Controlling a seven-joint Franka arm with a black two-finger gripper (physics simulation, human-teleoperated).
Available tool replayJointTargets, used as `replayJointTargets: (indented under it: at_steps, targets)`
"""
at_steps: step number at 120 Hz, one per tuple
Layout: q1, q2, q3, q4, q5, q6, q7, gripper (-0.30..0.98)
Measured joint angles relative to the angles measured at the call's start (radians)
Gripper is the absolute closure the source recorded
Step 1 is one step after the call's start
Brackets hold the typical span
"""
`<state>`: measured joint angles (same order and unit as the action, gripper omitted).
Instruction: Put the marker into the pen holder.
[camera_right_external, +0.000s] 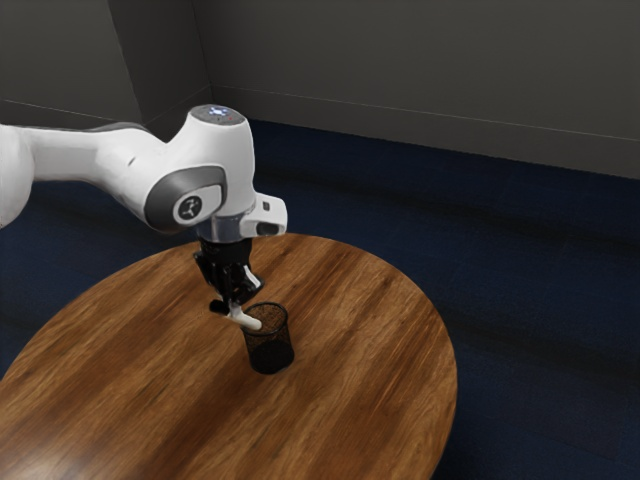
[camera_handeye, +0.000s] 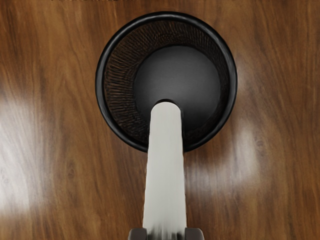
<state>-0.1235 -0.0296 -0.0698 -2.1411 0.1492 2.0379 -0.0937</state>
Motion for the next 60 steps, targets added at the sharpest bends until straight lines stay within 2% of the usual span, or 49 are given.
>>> replayJointTargets:
  at_steps: [24,40,52,60]
  targets:
    - [0.006,0.188,0.014,0.185,0.006,-0.022,-0.038,0.71]
    - [0.029,0.249,0.025,0.225,-0.007,-0.029,-0.048,0.42]
    - [0.020,0.223,0.022,0.288,-0.014,-0.055,-0.053,0.26]
    - [0.027,0.146,0.052,0.379,-0.111,-0.119,-0.043,0.19]
